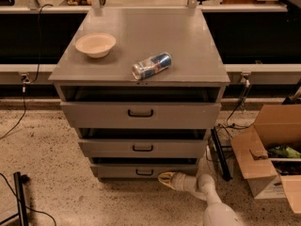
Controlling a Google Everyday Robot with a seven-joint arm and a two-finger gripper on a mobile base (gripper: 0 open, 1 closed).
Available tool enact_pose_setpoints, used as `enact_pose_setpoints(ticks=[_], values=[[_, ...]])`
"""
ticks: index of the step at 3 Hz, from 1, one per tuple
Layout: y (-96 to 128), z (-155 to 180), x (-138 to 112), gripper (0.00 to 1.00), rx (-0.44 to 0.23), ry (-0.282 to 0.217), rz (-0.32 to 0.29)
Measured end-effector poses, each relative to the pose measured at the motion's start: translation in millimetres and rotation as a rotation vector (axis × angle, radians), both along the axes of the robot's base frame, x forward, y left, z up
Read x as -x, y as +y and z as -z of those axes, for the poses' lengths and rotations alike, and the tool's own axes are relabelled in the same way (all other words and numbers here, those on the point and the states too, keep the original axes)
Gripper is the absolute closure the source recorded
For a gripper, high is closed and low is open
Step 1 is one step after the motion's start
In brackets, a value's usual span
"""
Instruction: Close bottom drawer
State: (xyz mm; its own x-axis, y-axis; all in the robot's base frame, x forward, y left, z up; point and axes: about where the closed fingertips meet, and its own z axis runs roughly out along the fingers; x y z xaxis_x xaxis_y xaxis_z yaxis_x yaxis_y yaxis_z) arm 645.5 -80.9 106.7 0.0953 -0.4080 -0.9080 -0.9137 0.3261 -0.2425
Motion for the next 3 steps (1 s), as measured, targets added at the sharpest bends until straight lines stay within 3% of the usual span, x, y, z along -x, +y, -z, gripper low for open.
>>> enact_pose_setpoints(ticks=[1, 2, 3], values=[[2.0, -3.5, 0.0, 1.0, -0.018, -0.015, -0.008], [-2.9, -11.0, 18.0, 1.0, -0.031, -0.042, -0.042], [-16.8, -14.2, 40.4, 1.0, -0.01, -0.023, -0.034]])
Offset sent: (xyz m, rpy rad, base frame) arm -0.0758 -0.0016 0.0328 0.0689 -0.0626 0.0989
